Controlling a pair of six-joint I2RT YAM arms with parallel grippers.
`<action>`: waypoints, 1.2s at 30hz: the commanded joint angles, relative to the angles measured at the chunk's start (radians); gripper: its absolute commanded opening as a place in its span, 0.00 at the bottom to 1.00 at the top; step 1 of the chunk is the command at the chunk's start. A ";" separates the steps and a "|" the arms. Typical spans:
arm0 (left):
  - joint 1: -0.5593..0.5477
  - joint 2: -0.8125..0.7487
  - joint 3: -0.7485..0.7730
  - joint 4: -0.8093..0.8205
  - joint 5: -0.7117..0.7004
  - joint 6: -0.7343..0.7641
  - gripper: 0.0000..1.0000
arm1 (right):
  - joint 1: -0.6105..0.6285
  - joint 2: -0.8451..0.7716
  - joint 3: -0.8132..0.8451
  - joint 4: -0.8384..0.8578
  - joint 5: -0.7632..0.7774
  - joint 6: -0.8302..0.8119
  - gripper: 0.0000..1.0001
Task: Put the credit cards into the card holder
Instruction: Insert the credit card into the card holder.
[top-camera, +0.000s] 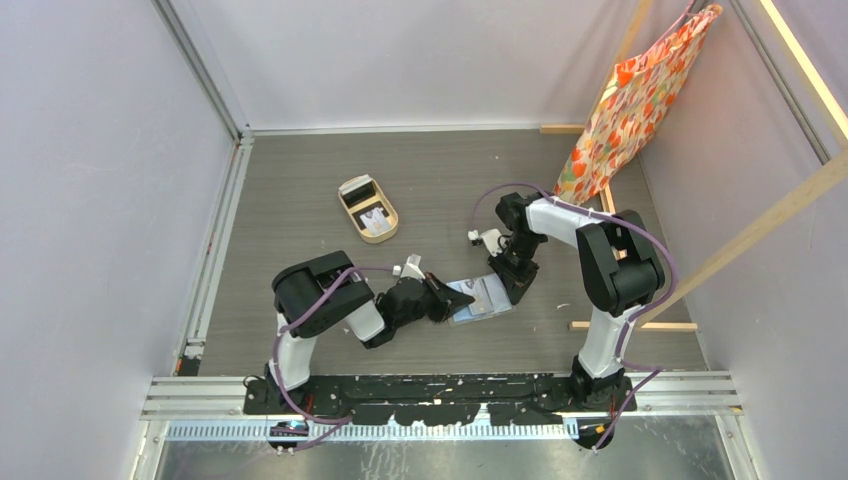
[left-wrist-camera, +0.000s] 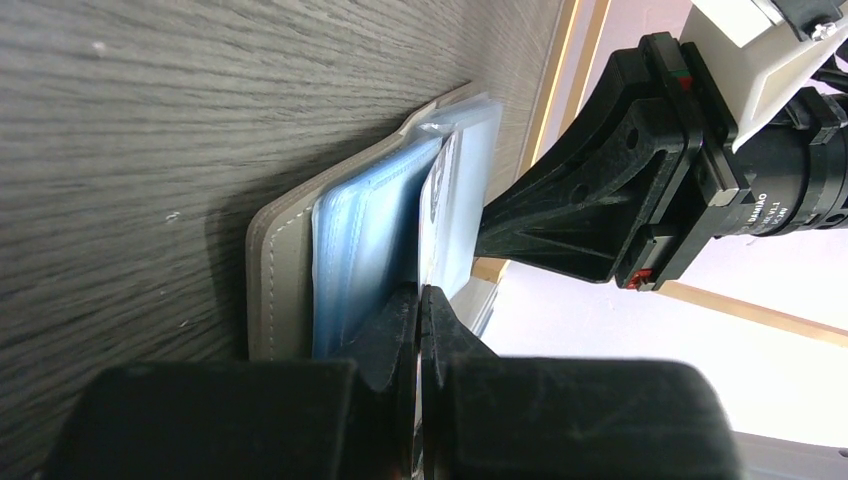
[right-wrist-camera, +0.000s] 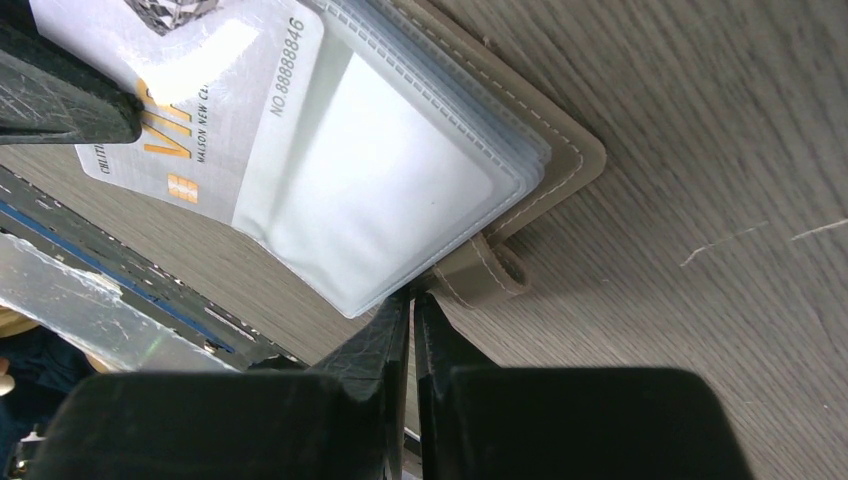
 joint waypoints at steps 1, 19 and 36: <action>-0.006 0.013 0.005 -0.030 -0.034 0.077 0.00 | 0.012 0.001 0.031 -0.011 -0.020 0.002 0.11; -0.031 -0.006 0.092 -0.180 0.001 0.134 0.03 | 0.016 -0.001 0.034 -0.013 -0.032 0.004 0.11; -0.020 -0.228 0.178 -0.713 -0.011 0.357 0.43 | -0.009 -0.073 0.039 -0.011 -0.028 -0.001 0.15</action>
